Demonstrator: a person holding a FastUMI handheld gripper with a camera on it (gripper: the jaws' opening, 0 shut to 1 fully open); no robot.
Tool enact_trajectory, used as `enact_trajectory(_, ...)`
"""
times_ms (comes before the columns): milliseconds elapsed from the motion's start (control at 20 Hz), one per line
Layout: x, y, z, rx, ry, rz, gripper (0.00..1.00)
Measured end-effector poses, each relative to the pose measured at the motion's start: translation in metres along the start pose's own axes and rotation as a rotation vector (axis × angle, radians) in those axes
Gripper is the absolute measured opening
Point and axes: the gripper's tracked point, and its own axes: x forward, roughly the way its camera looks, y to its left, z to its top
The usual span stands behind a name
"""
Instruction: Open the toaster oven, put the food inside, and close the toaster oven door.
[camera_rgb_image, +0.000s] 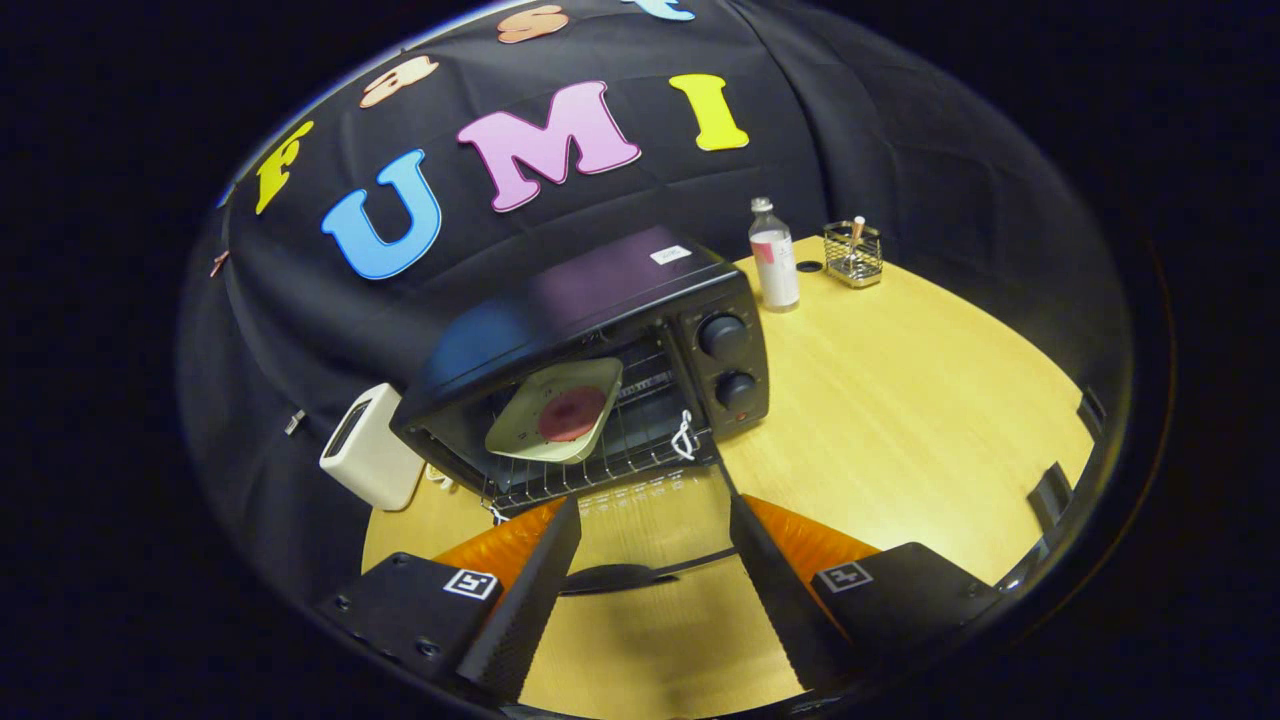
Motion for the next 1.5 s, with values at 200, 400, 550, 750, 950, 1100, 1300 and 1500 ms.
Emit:
enact_trajectory(200, -0.021, -0.029, 0.024, -0.005, -0.042, -0.032, 0.99)
enact_trajectory(400, -0.041, -0.053, 0.047, -0.025, -0.080, -0.071, 0.99)
enact_trajectory(550, -0.049, -0.065, 0.051, -0.050, -0.085, -0.073, 0.99)
enact_trajectory(750, -0.048, -0.078, 0.056, -0.100, -0.083, -0.048, 0.99)
enact_trajectory(950, -0.044, -0.090, 0.087, -0.187, -0.121, 0.025, 0.99)
enact_trajectory(1100, -0.055, -0.099, 0.130, -0.324, -0.214, 0.087, 0.99)
enact_trajectory(1300, -0.076, -0.083, 0.155, -0.427, -0.333, 0.141, 0.98)
enact_trajectory(1500, -0.051, -0.057, 0.076, -0.445, -0.193, 0.178, 0.99)
